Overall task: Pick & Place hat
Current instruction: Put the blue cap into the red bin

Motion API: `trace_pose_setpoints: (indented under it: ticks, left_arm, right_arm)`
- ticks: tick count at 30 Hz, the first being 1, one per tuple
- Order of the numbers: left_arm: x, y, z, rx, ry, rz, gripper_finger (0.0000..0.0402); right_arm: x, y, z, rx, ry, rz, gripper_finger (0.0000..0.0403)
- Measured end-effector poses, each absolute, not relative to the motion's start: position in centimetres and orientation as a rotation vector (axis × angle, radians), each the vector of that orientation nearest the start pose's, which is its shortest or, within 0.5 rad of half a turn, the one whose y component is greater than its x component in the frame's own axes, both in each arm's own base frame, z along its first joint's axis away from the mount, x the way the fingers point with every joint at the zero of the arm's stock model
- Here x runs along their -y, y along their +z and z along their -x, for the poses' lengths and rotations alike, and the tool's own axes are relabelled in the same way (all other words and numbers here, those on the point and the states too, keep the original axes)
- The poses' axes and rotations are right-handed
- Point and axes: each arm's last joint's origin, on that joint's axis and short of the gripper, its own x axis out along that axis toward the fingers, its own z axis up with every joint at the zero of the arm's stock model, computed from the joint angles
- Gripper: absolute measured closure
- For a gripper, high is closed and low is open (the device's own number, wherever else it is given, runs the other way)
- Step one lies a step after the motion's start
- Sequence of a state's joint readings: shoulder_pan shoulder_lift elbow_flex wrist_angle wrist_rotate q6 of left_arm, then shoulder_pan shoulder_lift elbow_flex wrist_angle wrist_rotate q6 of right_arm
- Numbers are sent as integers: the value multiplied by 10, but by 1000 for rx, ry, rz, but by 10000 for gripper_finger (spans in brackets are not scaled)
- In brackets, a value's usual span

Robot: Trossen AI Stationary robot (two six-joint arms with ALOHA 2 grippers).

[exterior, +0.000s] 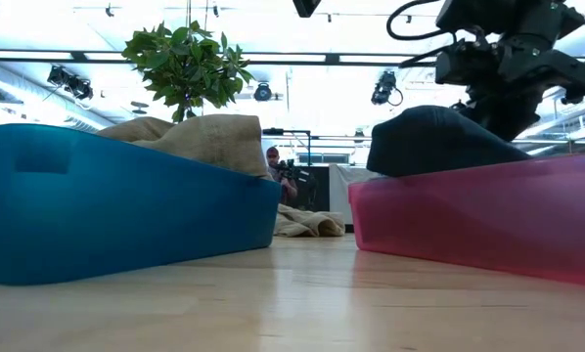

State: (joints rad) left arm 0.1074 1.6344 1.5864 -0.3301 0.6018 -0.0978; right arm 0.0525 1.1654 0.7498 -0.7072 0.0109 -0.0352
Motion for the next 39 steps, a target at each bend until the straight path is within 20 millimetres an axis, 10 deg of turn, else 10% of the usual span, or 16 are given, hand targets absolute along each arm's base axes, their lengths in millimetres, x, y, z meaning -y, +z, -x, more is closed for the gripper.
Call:
trace_pose_setpoints:
  ticks: [39]
  left_arm:
    - [-24,381,-369,-391,-459,247,303]
  right_arm:
    - [-16,216,-192,-1196,-126,-77,387]
